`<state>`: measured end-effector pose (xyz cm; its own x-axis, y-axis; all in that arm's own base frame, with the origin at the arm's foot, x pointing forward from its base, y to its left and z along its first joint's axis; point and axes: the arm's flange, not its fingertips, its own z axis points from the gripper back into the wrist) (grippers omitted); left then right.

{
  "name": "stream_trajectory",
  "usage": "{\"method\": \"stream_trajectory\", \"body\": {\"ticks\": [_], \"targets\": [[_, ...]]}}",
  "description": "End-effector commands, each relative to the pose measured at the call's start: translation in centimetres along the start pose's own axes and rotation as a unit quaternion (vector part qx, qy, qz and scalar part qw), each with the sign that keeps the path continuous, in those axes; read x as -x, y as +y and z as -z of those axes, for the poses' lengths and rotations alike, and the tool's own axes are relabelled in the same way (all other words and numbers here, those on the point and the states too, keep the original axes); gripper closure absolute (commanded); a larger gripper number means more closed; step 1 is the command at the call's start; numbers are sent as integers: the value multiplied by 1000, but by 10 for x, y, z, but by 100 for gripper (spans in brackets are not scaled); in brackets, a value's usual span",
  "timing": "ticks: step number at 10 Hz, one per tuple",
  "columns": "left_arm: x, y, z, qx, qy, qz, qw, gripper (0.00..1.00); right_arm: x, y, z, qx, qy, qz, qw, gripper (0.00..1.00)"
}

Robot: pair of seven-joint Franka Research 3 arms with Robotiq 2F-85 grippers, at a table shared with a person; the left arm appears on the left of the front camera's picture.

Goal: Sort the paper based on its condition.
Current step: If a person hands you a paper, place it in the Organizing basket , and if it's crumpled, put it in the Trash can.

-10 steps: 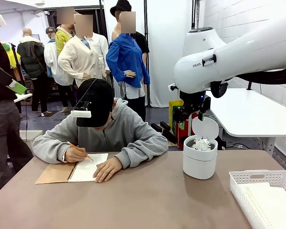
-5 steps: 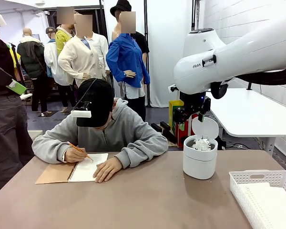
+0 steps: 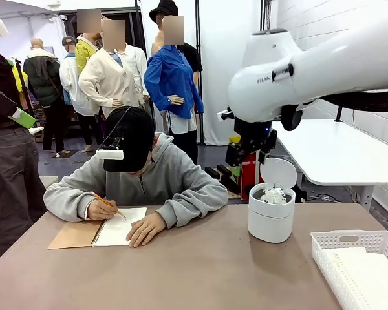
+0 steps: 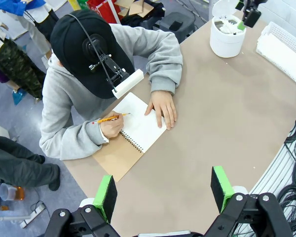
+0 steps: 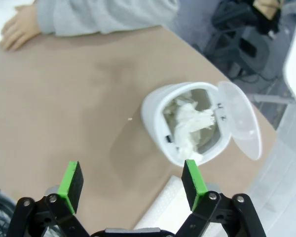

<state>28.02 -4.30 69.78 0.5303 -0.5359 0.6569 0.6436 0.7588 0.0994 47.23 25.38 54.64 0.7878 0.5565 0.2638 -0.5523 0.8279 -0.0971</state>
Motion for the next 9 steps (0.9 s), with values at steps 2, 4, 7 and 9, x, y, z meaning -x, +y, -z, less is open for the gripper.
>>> {"method": "stream_trajectory", "body": {"ticks": [2,4,7,9], "targets": [[1,0,0,0,-1,-1,1000,0,10,24,-40,-70,-40,-6,997,0],[1,0,0,0,-1,-1,1000,0,-4,43,-71,-128,-68,-20,989,0],[1,0,0,0,-1,-1,1000,0,-17,64,-120,-156,-122,-13,980,0],[1,0,0,0,-1,-1,1000,0,-12,72,-144,-173,-141,-26,974,0]]}}
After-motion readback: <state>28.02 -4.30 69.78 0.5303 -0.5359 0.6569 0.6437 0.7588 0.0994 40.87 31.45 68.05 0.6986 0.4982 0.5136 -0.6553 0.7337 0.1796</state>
